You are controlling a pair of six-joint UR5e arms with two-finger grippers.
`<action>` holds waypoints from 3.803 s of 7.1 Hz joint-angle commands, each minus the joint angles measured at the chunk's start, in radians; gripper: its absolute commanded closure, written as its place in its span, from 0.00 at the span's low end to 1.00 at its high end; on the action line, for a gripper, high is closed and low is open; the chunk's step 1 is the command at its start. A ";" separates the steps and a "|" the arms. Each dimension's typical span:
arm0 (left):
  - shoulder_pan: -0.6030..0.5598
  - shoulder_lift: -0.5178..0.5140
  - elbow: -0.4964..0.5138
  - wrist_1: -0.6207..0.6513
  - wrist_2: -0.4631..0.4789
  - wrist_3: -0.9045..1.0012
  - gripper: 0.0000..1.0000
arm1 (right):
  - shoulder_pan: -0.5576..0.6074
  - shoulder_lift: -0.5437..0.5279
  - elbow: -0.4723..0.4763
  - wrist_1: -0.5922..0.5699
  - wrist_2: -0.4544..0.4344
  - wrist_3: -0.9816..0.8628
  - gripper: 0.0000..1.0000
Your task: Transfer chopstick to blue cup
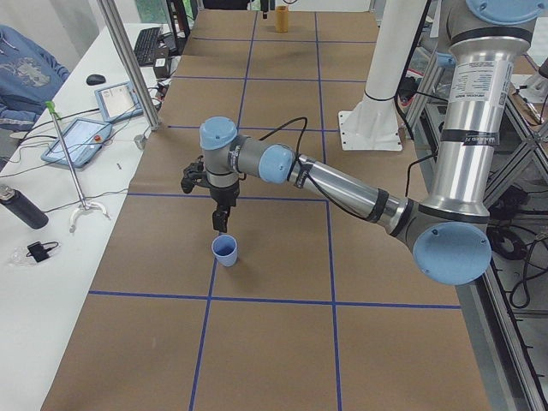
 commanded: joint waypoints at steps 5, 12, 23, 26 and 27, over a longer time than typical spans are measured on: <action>0.027 0.002 0.020 -0.105 -0.001 -0.105 0.03 | 0.006 -0.005 0.001 -0.001 0.011 -0.014 0.00; 0.030 -0.060 0.245 -0.224 -0.007 -0.132 0.03 | -0.011 0.003 -0.002 0.011 0.007 0.037 0.00; 0.118 -0.041 0.462 -0.497 -0.007 -0.346 0.03 | -0.034 0.006 -0.004 0.010 0.008 0.065 0.00; 0.147 -0.039 0.465 -0.496 -0.008 -0.373 0.80 | -0.034 0.008 -0.005 0.011 0.008 0.066 0.00; 0.147 -0.039 0.462 -0.494 -0.008 -0.374 1.00 | -0.036 0.008 -0.005 0.011 0.010 0.066 0.00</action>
